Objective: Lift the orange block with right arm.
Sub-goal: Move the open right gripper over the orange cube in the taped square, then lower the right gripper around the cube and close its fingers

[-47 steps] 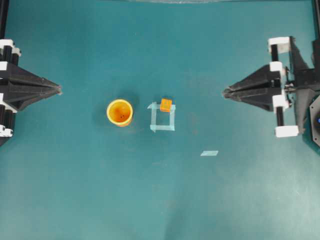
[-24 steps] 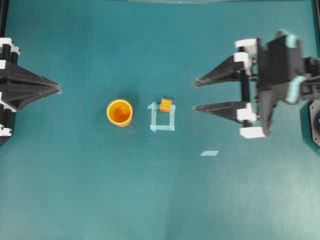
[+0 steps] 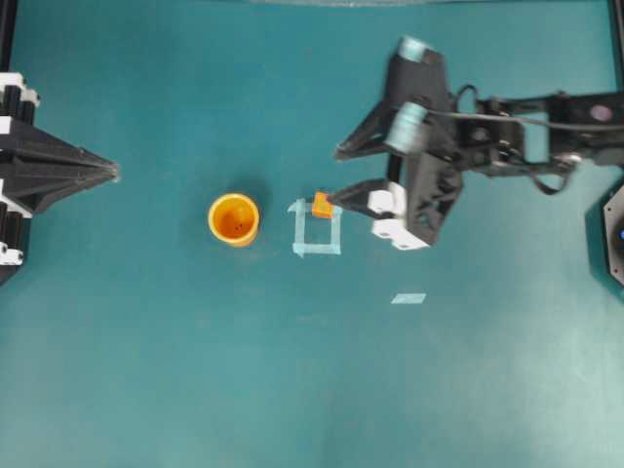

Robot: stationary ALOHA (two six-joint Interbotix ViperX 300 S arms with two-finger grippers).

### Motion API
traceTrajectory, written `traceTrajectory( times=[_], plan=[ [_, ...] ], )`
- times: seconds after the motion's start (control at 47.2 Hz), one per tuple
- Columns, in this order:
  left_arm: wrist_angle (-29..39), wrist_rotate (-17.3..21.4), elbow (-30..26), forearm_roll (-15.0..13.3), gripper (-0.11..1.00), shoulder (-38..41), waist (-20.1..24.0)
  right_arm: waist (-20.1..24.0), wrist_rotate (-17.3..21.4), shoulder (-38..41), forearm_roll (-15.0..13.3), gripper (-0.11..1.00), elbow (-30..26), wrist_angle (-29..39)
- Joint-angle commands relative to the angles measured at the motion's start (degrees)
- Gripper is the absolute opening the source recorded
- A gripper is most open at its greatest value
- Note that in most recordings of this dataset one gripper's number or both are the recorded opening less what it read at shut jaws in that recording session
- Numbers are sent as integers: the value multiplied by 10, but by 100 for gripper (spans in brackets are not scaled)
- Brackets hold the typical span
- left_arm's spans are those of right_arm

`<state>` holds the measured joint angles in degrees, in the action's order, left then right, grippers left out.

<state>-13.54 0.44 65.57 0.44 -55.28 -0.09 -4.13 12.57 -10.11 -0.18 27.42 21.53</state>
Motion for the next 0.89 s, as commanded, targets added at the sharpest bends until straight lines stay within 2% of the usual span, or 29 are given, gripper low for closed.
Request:
traceTrajectory(
  times=[0.0,0.297,0.466,0.72,0.868],
  plan=[
    [-4,0,-18,1,0,4,0,-2,2,16,1,65,-40,30],
    [-4,0,-18,1,0,4,0,-10,4,94,1,65,-75,70],
    [-4,0,-18,1,0,4,0,-12,4,127,-2,65,-76,67],
    [-4,0,-18,1,0,4,0,-18,4,170,-31,65,-72,48],
    [-4,0,-18,1,0,4,0,-20,4,199,-32,65,-69,35]
  ],
)
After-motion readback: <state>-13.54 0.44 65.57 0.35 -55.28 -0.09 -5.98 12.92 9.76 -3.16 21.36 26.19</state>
